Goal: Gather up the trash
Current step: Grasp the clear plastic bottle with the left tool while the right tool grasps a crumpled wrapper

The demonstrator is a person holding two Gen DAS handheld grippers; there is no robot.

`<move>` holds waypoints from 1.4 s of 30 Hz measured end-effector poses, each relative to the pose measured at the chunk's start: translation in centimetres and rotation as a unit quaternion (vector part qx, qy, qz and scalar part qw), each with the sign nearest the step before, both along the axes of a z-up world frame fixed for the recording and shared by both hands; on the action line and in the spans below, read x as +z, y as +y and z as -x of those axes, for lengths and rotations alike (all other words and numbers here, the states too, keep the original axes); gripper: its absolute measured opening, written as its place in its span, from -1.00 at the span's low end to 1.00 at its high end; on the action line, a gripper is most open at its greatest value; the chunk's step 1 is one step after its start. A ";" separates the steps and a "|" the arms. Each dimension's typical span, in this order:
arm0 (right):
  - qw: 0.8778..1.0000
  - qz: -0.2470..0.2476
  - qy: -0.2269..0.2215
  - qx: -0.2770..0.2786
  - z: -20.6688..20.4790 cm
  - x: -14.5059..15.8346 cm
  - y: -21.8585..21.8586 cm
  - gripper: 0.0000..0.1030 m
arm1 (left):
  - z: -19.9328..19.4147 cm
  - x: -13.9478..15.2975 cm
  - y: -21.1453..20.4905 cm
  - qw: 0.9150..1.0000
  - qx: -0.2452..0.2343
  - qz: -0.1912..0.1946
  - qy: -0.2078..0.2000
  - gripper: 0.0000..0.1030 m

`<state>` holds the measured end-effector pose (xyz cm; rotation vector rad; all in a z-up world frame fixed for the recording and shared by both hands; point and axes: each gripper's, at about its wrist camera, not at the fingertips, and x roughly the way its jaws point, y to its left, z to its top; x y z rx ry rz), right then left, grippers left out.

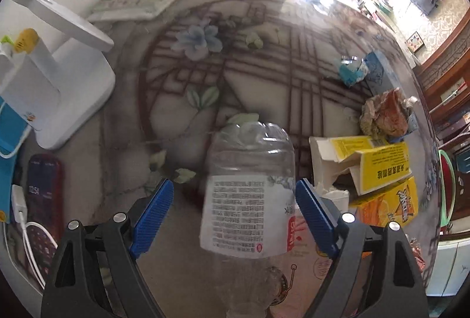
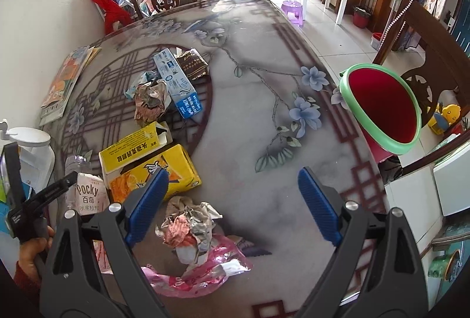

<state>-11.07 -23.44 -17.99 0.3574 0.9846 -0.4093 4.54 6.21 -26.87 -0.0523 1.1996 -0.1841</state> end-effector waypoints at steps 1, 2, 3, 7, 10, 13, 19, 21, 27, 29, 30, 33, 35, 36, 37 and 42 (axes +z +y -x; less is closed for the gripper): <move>1.000 0.001 0.001 -0.002 -0.1 0.0 0.1 0.71 | 0.0 -0.3 -0.2 1.000 -0.005 0.004 0.001 0.57; 1.000 0.002 0.002 -0.003 -0.1 0.1 0.2 0.71 | 0.0 -0.4 -0.3 1.000 -0.008 0.010 0.001 0.55; 1.000 0.003 0.003 -0.004 -0.2 0.0 0.3 0.71 | 0.0 -0.6 -0.5 1.000 -0.011 0.019 0.002 0.31; 1.000 0.013 0.002 0.000 -1.1 0.5 0.5 0.71 | -0.7 -1.1 -0.9 0.999 -0.024 0.043 0.014 0.12; 1.000 0.015 -0.003 0.008 -2.3 0.9 0.4 0.71 | -1.2 -0.7 -1.0 0.999 -0.026 0.047 -0.002 0.12; 1.000 0.013 -0.008 0.016 -3.8 1.1 0.2 0.71 | -1.4 0.3 -1.0 0.999 -0.026 0.042 -0.024 0.12; 0.998 -0.016 -0.019 0.063 -8.2 0.8 0.9 0.45 | -2.2 1.6 -0.8 0.998 -0.021 0.034 -0.048 0.12; 0.996 -0.037 -0.017 0.077 -9.9 0.1 1.2 0.27 | -2.5 1.7 -0.7 0.998 -0.021 0.027 -0.053 0.12; 0.991 -0.092 0.002 0.099 -15.0 -2.7 2.1 0.27 | -3.6 0.9 -0.3 0.999 -0.010 0.013 -0.045 0.14; 0.991 -0.078 0.009 0.111 -16.4 -3.2 2.8 0.27 | -3.9 0.5 0.3 0.999 0.001 0.023 -0.035 0.14; 0.991 -0.072 0.011 0.115 -17.0 -3.5 3.1 0.27 | -3.9 0.5 0.5 0.999 0.006 0.024 -0.033 0.15; 0.990 -0.073 0.021 0.122 -18.3 -4.4 3.3 0.27 | -3.9 0.3 1.1 0.999 0.014 0.027 -0.031 0.36; 0.989 -0.077 0.027 0.125 -19.0 -5.0 3.4 0.27 | -3.8 0.3 1.4 0.999 0.013 0.035 -0.033 0.45; 0.988 -0.080 0.031 0.128 -19.3 -5.4 3.5 0.27 | -3.7 0.3 1.5 0.999 0.012 0.035 -0.034 0.45; 0.987 -0.082 0.035 0.130 -19.6 -5.7 3.5 0.27 | -3.7 0.2 1.6 0.999 0.012 0.031 -0.033 0.45; 0.985 -0.088 0.053 0.140 -19.9 -6.7 3.9 -0.38 | -3.5 0.7 2.2 0.999 0.020 0.034 -0.036 0.54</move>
